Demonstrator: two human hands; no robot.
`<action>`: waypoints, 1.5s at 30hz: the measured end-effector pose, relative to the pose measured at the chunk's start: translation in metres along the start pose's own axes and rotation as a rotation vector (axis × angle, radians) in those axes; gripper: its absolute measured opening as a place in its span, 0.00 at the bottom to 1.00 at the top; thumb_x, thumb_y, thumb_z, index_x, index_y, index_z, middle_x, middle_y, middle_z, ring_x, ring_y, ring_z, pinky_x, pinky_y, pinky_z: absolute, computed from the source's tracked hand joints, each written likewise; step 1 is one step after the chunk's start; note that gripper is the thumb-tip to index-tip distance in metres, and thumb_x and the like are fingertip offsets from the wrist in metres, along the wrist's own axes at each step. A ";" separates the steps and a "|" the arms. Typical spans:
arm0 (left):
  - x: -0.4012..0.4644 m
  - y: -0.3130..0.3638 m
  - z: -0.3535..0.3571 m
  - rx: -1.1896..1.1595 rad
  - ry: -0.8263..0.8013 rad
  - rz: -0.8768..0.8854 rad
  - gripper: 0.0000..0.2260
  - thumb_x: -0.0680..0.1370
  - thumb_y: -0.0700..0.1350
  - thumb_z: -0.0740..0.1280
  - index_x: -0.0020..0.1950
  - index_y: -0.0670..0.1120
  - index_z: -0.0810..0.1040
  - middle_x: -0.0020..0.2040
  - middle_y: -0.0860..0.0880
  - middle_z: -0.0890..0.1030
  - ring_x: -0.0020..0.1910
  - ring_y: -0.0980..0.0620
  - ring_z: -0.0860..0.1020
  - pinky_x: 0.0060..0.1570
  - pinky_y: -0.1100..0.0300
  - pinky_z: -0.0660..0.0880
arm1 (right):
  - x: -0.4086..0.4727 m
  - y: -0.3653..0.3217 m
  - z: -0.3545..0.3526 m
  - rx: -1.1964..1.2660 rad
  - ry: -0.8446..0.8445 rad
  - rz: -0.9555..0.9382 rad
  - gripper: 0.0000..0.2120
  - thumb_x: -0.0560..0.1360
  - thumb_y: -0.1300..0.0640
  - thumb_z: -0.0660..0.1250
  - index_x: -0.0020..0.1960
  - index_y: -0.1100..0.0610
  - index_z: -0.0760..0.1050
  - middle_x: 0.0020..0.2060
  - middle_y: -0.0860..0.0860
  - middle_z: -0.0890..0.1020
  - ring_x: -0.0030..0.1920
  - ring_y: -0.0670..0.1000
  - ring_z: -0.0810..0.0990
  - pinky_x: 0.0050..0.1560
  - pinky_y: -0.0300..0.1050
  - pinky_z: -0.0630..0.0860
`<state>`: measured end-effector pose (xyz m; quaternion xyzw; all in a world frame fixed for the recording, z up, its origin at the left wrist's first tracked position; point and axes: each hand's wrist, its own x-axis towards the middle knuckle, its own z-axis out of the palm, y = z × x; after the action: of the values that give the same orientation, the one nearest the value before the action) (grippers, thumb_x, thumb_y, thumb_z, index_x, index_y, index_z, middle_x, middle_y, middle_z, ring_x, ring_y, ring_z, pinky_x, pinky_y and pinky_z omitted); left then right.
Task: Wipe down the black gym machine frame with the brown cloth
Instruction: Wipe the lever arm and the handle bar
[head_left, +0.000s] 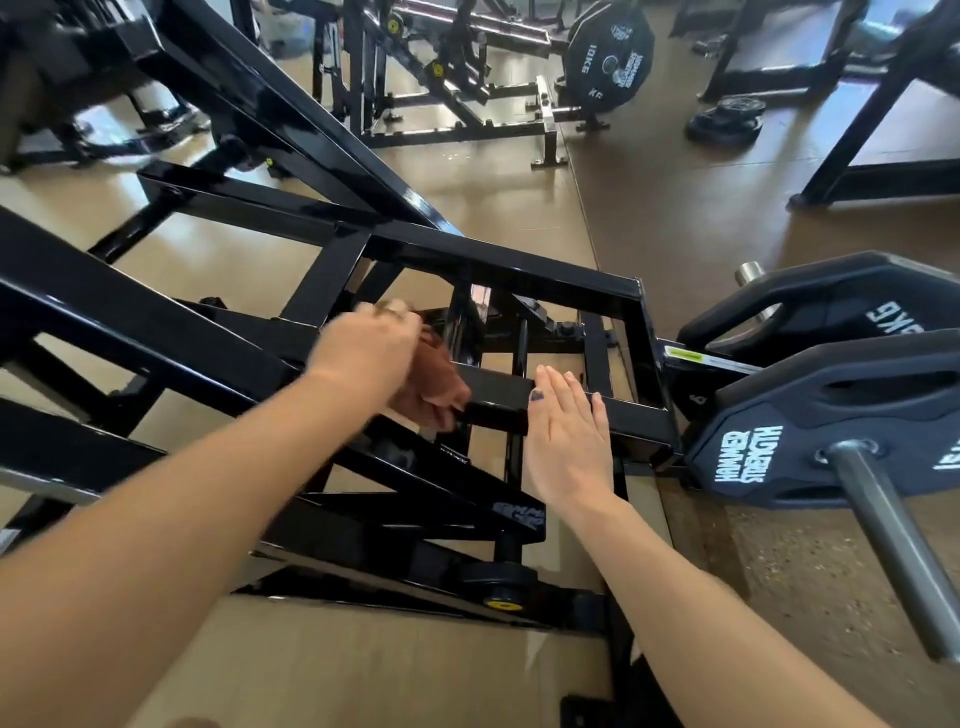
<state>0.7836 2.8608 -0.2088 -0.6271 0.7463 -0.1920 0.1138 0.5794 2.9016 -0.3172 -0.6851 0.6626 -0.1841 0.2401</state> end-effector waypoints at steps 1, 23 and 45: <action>-0.003 -0.020 0.001 0.028 -0.014 -0.057 0.20 0.81 0.39 0.66 0.73 0.45 0.67 0.72 0.44 0.70 0.66 0.41 0.74 0.61 0.47 0.77 | 0.000 0.000 0.001 0.004 0.004 -0.002 0.26 0.86 0.46 0.38 0.83 0.46 0.45 0.83 0.41 0.47 0.82 0.43 0.40 0.81 0.51 0.37; -0.069 -0.276 -0.170 0.094 -0.090 -0.205 0.15 0.80 0.35 0.67 0.66 0.37 0.72 0.64 0.36 0.77 0.55 0.34 0.79 0.53 0.42 0.79 | -0.023 -0.284 -0.150 0.589 -0.518 0.175 0.25 0.87 0.44 0.48 0.83 0.48 0.54 0.81 0.45 0.60 0.81 0.48 0.58 0.75 0.39 0.54; -0.146 -0.439 -0.222 -0.147 -0.495 -0.130 0.53 0.72 0.65 0.73 0.83 0.52 0.40 0.83 0.45 0.49 0.82 0.41 0.47 0.80 0.42 0.44 | -0.014 -0.553 -0.116 0.554 -0.621 0.087 0.31 0.79 0.28 0.54 0.78 0.31 0.47 0.80 0.51 0.52 0.78 0.64 0.60 0.73 0.68 0.68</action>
<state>1.1111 2.9747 0.1694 -0.7082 0.6659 0.0151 0.2343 0.9661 2.9099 0.0952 -0.5891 0.5126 -0.1297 0.6111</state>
